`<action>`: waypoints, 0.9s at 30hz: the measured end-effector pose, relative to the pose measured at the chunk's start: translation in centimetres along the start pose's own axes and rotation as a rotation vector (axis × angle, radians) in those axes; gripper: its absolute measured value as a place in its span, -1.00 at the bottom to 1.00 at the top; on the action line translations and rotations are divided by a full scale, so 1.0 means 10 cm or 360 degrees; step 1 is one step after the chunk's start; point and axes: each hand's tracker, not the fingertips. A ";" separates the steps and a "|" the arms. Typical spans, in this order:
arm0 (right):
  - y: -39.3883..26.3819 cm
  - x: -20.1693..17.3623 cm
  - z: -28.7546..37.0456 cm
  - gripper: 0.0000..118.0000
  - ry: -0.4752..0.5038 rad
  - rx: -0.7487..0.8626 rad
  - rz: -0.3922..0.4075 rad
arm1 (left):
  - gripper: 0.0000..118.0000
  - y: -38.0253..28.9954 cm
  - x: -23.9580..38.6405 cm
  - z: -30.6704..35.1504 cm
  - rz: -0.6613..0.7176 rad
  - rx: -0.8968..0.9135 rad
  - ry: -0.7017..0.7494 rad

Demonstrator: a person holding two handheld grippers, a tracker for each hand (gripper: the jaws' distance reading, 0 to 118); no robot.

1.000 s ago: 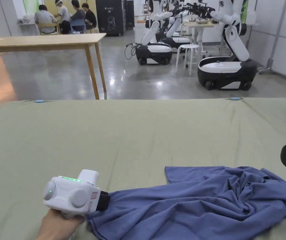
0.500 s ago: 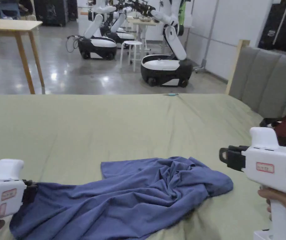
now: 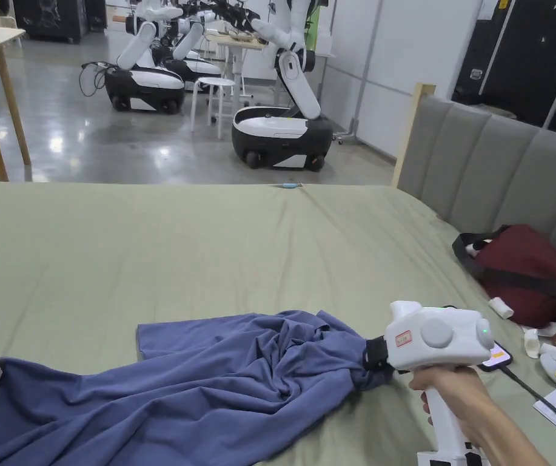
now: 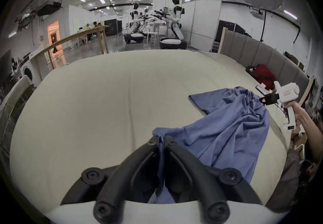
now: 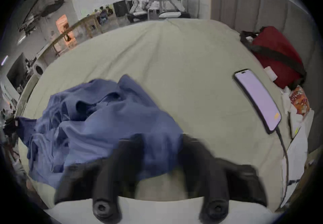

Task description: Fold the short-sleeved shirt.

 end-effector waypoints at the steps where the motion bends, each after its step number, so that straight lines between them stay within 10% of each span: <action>1: -0.02 -0.09 -0.03 -0.49 0.0002 0.0007 0.0060 | -0.97 0.00 0.00 0.00 -0.0002 -0.0005 0.0001; 4: -0.04 -0.32 -0.08 -0.87 0.0014 0.0005 0.0136 | -0.97 -0.02 -0.03 -0.02 0.0027 -0.0006 -0.0013; 9: -0.03 -0.44 -0.05 -0.90 0.0012 0.0017 0.0234 | -0.97 -0.07 -0.04 -0.07 0.0007 -0.0017 0.0003; 16: -0.13 -0.53 0.98 -0.90 0.0279 0.0762 0.0075 | -0.96 0.04 -0.16 0.17 0.0109 0.0247 -0.0100; 27: 0.86 -1.38 2.62 -0.91 0.0296 0.1548 0.0319 | -0.97 1.32 -0.14 1.36 0.0132 0.0851 0.0040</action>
